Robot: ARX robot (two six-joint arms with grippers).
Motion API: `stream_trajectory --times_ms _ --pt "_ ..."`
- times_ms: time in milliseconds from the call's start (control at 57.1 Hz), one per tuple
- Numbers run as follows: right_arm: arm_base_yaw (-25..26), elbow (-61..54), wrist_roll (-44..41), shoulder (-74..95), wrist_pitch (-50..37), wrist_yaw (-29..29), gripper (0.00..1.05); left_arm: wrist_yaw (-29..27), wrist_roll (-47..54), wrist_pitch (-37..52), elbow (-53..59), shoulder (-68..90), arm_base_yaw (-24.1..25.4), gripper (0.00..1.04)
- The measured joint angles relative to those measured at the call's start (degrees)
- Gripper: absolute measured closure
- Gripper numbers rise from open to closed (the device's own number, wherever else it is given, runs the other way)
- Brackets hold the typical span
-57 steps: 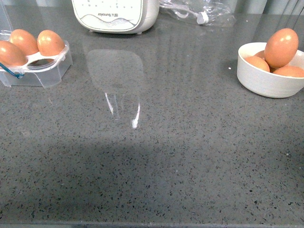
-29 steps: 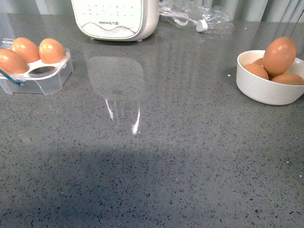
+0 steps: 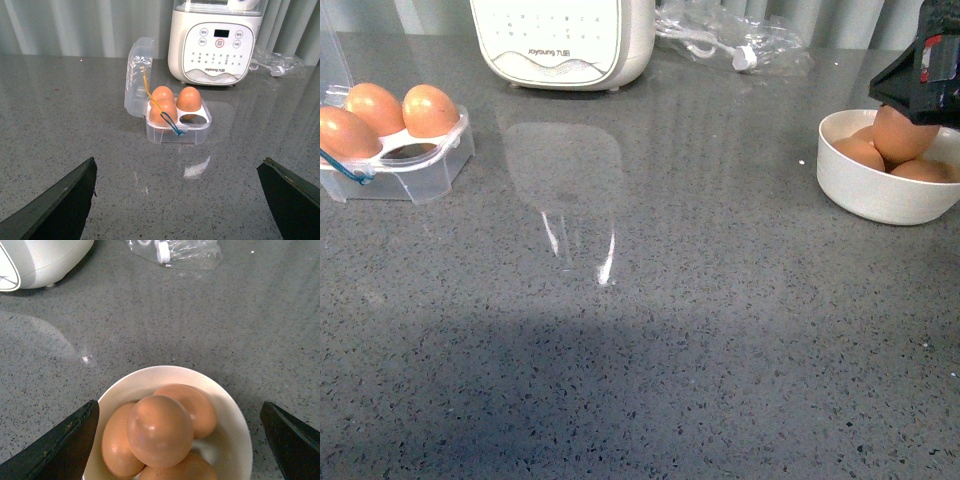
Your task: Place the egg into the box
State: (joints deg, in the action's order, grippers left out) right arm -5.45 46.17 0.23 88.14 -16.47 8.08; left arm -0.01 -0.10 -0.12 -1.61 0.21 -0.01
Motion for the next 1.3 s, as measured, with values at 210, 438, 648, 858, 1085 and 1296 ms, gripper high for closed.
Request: stream_trajectory --times_ms 210,438,648,858,1085,1296 --pt "-0.07 0.46 0.63 2.51 1.55 -0.04 0.07 0.0 0.0 0.0 0.0 0.0 0.0 0.07" --pt "-0.33 0.46 0.48 1.64 2.32 0.02 0.09 0.0 0.0 0.0 0.0 0.0 0.0 0.07" --pt "-0.33 0.37 0.04 0.9 2.36 0.02 0.34 -0.02 0.0 0.0 0.0 0.0 0.0 0.07" --pt "-0.33 0.31 -0.02 0.68 2.97 0.66 0.63 0.0 0.0 0.0 0.0 0.0 0.0 0.07" --pt "0.07 0.13 -0.04 -0.11 3.61 1.07 0.66 0.0 0.0 0.0 0.0 0.0 0.0 0.07" --pt "0.26 -0.07 -0.09 -2.6 4.26 1.09 0.66 0.0 0.0 0.0 0.0 0.0 0.0 0.07"
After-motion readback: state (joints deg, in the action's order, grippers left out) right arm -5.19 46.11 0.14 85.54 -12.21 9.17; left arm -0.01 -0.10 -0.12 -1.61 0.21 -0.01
